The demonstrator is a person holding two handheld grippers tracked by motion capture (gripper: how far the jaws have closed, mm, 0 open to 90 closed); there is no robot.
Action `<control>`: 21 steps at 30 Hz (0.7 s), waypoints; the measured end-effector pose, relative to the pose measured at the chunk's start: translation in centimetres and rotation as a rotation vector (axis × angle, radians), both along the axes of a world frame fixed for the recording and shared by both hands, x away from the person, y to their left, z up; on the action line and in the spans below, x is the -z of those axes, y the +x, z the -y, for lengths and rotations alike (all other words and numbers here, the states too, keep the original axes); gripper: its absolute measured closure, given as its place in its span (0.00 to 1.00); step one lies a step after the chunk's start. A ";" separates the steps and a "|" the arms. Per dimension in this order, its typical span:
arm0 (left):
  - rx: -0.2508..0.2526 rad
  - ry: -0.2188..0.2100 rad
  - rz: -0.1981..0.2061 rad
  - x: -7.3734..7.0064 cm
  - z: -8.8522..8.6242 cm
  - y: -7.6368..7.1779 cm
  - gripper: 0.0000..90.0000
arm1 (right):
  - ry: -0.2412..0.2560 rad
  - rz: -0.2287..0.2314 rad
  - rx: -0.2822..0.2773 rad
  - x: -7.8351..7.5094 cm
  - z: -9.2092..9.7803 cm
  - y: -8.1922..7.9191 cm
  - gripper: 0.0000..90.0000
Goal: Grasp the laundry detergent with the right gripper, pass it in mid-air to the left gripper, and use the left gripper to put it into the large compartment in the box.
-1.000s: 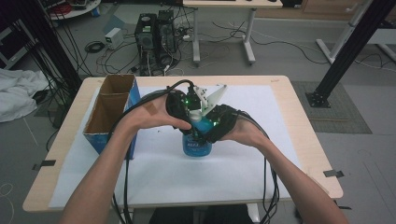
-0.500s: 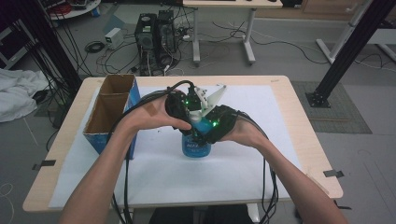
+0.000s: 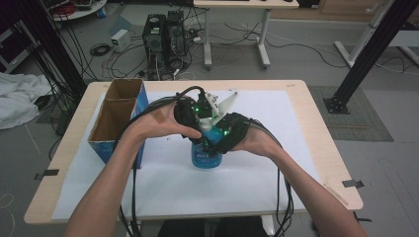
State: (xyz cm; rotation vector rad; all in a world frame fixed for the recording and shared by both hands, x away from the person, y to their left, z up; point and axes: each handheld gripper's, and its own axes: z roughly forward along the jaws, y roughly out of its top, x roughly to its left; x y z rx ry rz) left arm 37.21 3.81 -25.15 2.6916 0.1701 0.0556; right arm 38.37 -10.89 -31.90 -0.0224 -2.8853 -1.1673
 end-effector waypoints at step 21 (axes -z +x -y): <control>-0.026 0.006 -0.005 0.3 -0.7 0.1 0.42 | -0.003 -0.002 0.016 0.0 0.4 0.2 0.37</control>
